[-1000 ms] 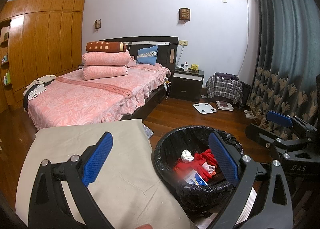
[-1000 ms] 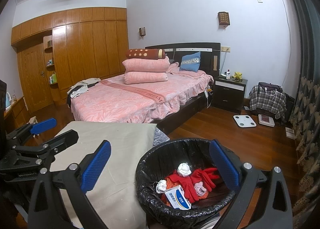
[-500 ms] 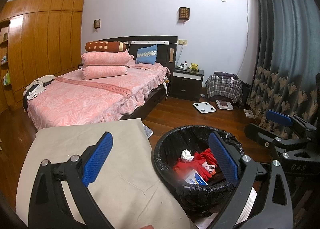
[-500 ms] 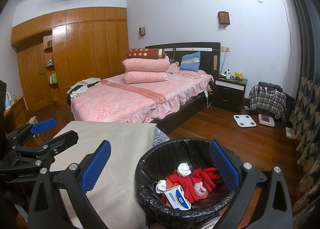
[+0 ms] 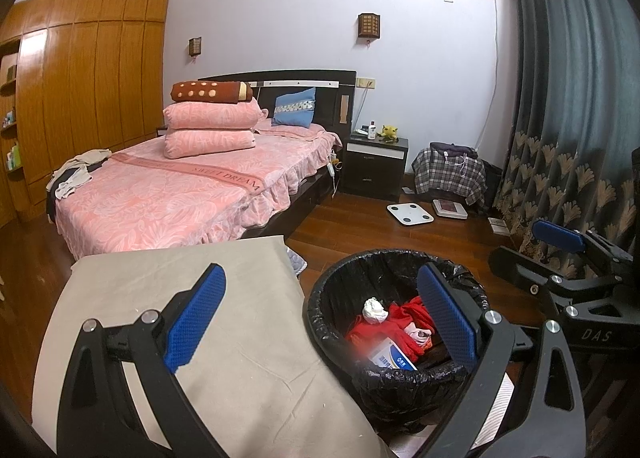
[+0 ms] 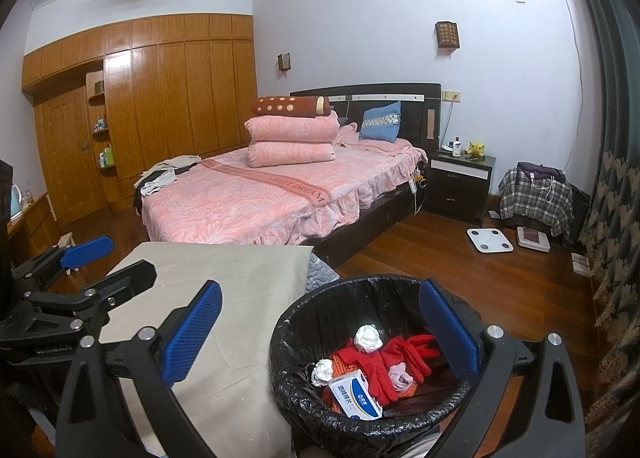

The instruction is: Collect trash

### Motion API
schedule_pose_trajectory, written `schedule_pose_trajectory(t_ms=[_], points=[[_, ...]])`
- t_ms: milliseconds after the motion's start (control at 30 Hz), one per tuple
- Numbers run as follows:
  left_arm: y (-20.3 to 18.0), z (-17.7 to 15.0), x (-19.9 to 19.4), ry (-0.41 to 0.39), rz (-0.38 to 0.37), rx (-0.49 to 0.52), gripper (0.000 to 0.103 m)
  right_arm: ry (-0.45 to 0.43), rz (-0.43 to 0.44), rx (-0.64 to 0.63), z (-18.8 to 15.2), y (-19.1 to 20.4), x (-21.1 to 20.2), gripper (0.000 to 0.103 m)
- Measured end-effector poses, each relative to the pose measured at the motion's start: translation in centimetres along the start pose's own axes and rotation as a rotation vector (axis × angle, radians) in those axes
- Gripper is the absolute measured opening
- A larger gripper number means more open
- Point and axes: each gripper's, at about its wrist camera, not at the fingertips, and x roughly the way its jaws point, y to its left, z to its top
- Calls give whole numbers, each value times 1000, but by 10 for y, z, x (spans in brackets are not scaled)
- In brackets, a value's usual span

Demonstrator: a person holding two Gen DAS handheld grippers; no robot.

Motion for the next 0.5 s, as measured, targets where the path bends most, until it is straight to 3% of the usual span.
schedule_pose_trajectory(t_ms=[500], points=[[6,-11,-1,12,1,-4,94,9,4,2,-6,8,1,97]])
